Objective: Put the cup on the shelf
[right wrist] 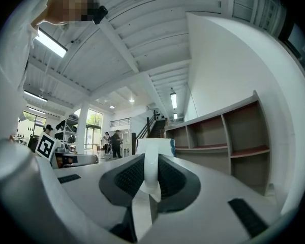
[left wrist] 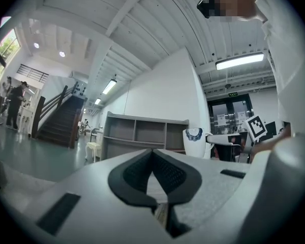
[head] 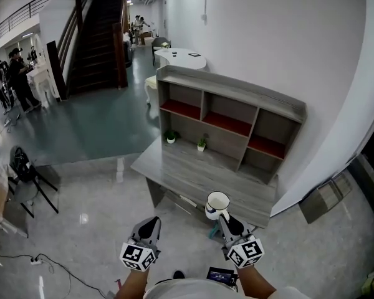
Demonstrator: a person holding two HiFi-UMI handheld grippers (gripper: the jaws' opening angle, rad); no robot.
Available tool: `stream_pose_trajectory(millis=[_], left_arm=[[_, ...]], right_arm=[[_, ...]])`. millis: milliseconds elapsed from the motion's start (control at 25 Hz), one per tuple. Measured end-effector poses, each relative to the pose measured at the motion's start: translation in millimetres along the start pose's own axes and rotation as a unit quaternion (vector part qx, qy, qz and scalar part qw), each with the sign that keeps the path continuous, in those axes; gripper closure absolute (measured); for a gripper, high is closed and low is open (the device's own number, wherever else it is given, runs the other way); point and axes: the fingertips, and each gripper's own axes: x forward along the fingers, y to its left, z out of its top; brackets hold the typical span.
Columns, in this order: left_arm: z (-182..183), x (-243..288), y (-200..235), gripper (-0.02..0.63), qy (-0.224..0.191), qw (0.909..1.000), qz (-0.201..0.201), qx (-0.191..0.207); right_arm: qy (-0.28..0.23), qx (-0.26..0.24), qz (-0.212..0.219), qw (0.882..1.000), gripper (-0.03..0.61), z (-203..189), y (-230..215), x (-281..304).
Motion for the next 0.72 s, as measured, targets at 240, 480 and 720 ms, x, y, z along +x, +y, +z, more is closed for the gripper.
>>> stream_pose_trajectory(millis=[240, 480, 720], left_arm=[[-2.2, 35.6, 41.9, 0.605, 0.002, 0.9999, -0.009, -0.007], [-0.2, 57.1, 76.8, 0.605, 0.004, 1.0000, -0.003, -0.006], [-7.2, 82.9, 112.0, 0.604, 0.012, 0.9999, 0.007, -0.010]], right_arm=[[0.001, 0.006, -0.008, 1.000, 0.500, -9.0, -6.7, 56.3], [0.004, -0.002, -0.005, 1.000, 0.500, -13.3, -8.3, 94.9], [0.004, -0.005, 0.000, 1.000, 0.500, -20.2, -19.6, 134.1]])
